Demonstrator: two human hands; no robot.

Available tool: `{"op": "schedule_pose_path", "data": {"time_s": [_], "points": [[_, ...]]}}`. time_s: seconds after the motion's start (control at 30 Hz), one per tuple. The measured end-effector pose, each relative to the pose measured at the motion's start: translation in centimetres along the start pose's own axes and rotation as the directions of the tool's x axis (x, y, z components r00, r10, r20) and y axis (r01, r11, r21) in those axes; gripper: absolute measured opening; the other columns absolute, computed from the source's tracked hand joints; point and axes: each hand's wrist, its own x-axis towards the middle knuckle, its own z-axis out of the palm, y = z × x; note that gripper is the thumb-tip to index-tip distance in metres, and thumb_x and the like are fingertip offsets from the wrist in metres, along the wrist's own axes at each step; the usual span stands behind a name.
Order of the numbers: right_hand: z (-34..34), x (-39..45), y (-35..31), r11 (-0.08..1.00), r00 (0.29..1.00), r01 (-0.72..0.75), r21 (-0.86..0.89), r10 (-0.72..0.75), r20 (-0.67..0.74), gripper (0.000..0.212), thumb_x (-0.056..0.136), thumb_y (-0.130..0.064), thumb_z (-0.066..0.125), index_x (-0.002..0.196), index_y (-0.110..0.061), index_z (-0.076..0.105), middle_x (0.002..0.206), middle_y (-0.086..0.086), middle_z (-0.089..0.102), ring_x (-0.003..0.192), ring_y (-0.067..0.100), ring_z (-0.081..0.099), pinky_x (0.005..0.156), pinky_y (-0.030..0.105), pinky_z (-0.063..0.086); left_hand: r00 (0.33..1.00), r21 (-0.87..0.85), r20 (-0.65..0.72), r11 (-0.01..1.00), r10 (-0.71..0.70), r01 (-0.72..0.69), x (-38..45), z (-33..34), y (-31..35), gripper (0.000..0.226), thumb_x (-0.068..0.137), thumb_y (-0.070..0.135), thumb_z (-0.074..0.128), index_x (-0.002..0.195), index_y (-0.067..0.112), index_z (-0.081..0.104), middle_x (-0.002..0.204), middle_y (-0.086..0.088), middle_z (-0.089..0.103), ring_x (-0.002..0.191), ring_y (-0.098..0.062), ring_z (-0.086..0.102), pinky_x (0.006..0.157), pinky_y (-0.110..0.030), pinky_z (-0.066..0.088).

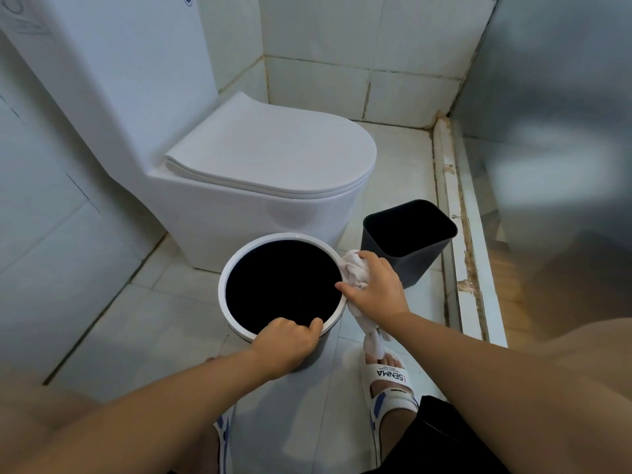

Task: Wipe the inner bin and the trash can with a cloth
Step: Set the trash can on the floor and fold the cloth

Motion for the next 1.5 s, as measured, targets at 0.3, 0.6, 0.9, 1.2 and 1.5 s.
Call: {"op": "schedule_pose_path", "data": {"time_s": [0.3, 0.6, 0.9, 1.2, 1.5], "points": [[0.5, 0.3, 0.3, 0.999, 1.0, -0.009, 0.054, 0.009, -0.008, 0.066, 0.08, -0.047, 0.085, 0.137, -0.031, 0.054, 0.116, -0.004, 0.059, 0.102, 0.013, 0.057, 0.09, 0.032, 0.051, 0.998, -0.069, 0.05, 0.996, -0.045, 0.049, 0.2, 1.6, 0.4, 0.033, 0.08, 0.035, 0.079, 0.091, 0.014, 0.057, 0.053, -0.001, 0.06, 0.039, -0.024, 0.058, 0.039, -0.025, 0.045], [-5.4, 3.1, -6.1, 0.982, 0.994, 0.058, 0.181, -0.04, -0.097, 0.052, 0.081, -0.05, 0.083, 0.115, -0.029, 0.05, 0.097, -0.012, 0.062, 0.088, 0.004, 0.065, 0.072, 0.019, 0.049, 0.891, -0.704, 0.059, 0.614, -0.45, 0.356, 5.5, -10.0, -6.4, 0.036, 0.107, 0.037, 0.046, 0.14, 0.021, 0.044, 0.141, -0.002, 0.061, 0.129, -0.022, 0.059, 0.103, -0.042, 0.048], [-13.4, 7.8, -17.5, 0.871, 0.916, 0.399, 0.287, -0.395, -0.075, 0.029, 0.084, -0.038, 0.081, 0.099, -0.022, 0.062, 0.085, -0.003, 0.071, 0.08, 0.015, 0.068, 0.069, 0.036, 0.056, 0.838, -0.83, -0.243, 0.552, -0.489, 0.081, 6.8, -23.5, -13.8, 0.038, 0.095, 0.024, 0.072, 0.125, 0.036, 0.052, 0.12, 0.022, 0.062, 0.104, -0.002, 0.065, 0.078, -0.022, 0.052], [-14.5, 9.7, -21.6, 0.709, 0.895, 0.412, 0.572, -0.434, -0.106, 0.031, 0.087, -0.03, 0.082, 0.116, -0.021, 0.075, 0.105, 0.002, 0.078, 0.101, 0.027, 0.074, 0.088, 0.053, 0.06, 0.781, -0.971, -0.232, 0.192, -0.579, -0.145, 6.2, -26.4, -17.1, 0.054, 0.082, 0.026, 0.086, 0.124, 0.028, 0.052, 0.121, 0.004, 0.073, 0.108, -0.015, 0.072, 0.083, -0.032, 0.059], [-13.7, 11.7, -22.4, 0.763, 0.917, 0.371, 0.529, -0.391, -0.079, 0.031, 0.087, -0.028, 0.084, 0.116, -0.032, 0.073, 0.102, -0.003, 0.077, 0.094, 0.019, 0.074, 0.084, 0.053, 0.061, 0.649, -0.943, -0.322, 0.298, -0.689, -0.151, 7.7, -27.1, -18.4, 0.024, 0.089, 0.013, 0.079, 0.103, 0.028, 0.067, 0.101, 0.01, 0.078, 0.093, -0.014, 0.074, 0.082, -0.03, 0.057]]}}
